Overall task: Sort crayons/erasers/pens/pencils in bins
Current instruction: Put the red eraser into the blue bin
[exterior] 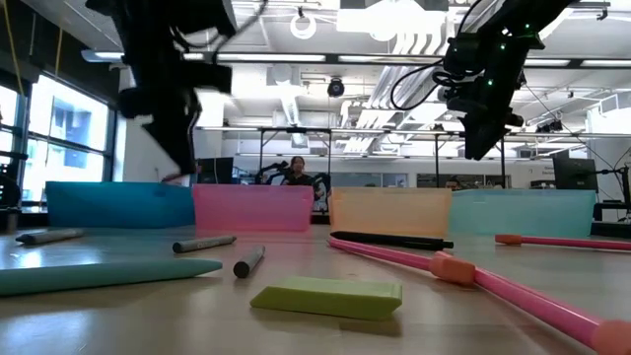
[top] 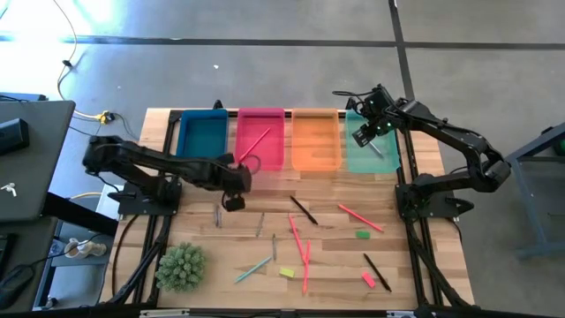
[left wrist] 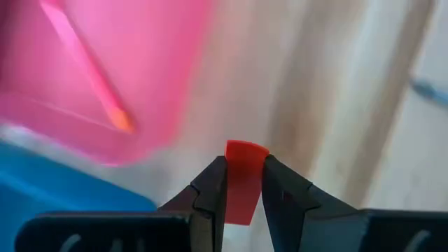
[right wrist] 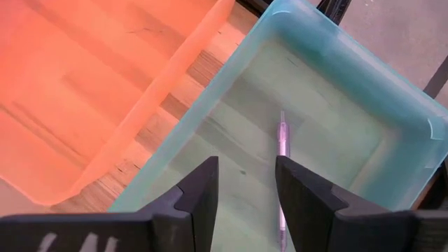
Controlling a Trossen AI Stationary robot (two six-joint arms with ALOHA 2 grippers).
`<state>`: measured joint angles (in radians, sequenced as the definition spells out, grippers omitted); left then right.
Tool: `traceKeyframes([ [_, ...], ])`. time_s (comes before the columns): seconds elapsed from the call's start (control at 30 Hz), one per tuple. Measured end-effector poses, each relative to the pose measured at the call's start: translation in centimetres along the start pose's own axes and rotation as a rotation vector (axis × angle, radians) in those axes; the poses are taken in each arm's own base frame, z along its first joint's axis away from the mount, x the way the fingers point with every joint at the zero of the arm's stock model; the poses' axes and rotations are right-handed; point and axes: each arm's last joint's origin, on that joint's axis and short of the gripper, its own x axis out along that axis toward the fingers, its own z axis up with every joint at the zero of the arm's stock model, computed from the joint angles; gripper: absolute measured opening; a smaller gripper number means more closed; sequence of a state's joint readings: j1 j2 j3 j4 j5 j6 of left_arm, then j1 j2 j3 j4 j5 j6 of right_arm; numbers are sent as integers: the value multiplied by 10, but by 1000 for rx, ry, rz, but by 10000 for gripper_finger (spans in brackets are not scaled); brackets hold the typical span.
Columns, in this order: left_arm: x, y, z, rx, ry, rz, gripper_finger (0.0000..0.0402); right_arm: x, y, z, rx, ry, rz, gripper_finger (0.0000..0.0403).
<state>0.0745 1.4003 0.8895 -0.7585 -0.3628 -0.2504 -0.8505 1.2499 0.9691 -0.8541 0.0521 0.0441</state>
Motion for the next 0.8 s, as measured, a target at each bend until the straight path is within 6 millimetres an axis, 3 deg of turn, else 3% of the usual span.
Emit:
traceKeyframes([
  [0.23,-33,56,-4,-180,-130,151,63,0,0,0,0,2,2,135],
  [0.4,-43,94,-15,-289,-127,243,63,0,2,0,12,5,69,135],
  [0.57,-37,131,-26,-441,-48,293,63,-1,6,0,39,12,152,135],
  [0.8,-13,169,-37,-648,79,305,61,-1,19,-1,23,14,181,135],
])
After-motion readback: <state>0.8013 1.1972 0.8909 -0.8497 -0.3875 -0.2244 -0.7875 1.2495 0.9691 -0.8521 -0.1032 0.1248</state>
